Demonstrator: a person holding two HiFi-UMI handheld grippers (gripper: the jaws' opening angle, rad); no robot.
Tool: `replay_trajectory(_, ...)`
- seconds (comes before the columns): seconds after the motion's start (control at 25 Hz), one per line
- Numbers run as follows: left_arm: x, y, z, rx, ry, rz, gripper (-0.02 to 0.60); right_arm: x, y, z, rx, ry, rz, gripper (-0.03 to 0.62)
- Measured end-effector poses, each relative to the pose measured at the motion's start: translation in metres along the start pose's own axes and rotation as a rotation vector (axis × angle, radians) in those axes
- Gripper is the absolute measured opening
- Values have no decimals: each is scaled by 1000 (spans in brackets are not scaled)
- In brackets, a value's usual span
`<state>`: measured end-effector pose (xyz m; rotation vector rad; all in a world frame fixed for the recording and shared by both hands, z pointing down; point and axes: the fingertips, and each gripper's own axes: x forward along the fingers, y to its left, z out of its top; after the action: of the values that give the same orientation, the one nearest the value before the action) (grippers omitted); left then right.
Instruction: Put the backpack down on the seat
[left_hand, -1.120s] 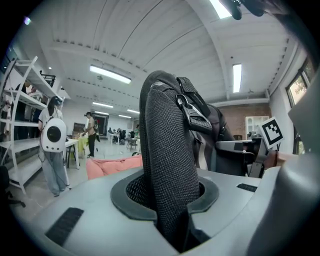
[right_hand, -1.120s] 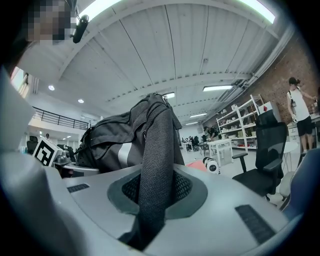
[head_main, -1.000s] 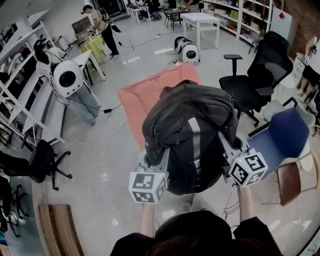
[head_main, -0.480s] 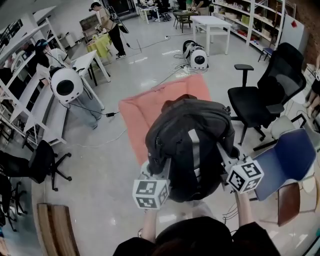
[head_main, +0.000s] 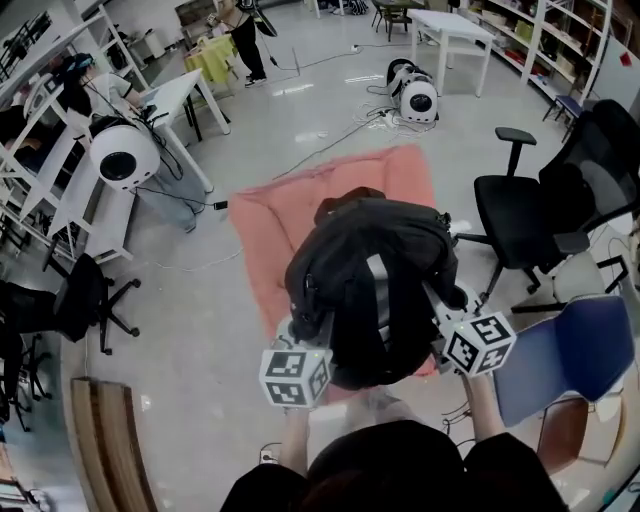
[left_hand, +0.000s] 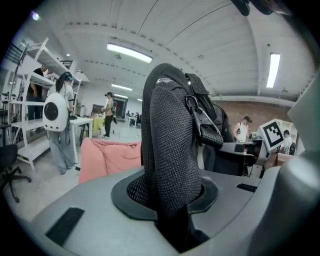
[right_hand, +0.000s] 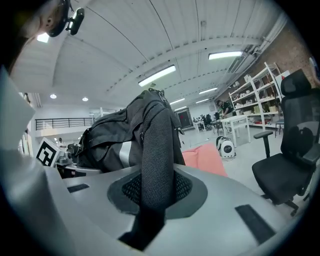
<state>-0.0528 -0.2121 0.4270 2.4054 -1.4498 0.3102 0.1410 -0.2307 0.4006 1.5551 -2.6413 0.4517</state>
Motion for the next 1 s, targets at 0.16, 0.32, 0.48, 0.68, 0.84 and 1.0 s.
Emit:
replay_trajectory(0.16, 29, 7, -15, -23, 48, 25, 114, 24, -24, -19, 24, 53, 25, 57)
replay_trajectory(0.32, 55, 20, -24, -39, 82, 34, 114, 48, -38, -30, 38, 84, 30, 57)
replay_trajectory(0.48, 79, 33, -36, -54, 111, 32, 113, 69, -51, -45, 55, 111, 19, 57)
replay_trajectory(0.68, 111, 45, -59, -74, 139, 10, 112, 93, -71, -69, 63, 130, -14, 57)
replay_trajectory(0.84, 139, 56, -75, -85, 156, -1, 112, 112, -87, -86, 64, 138, -36, 57)
replay_trajectory(1.0, 161, 69, -89, -98, 172, -6, 112, 131, -95, -101, 70, 155, -41, 57)
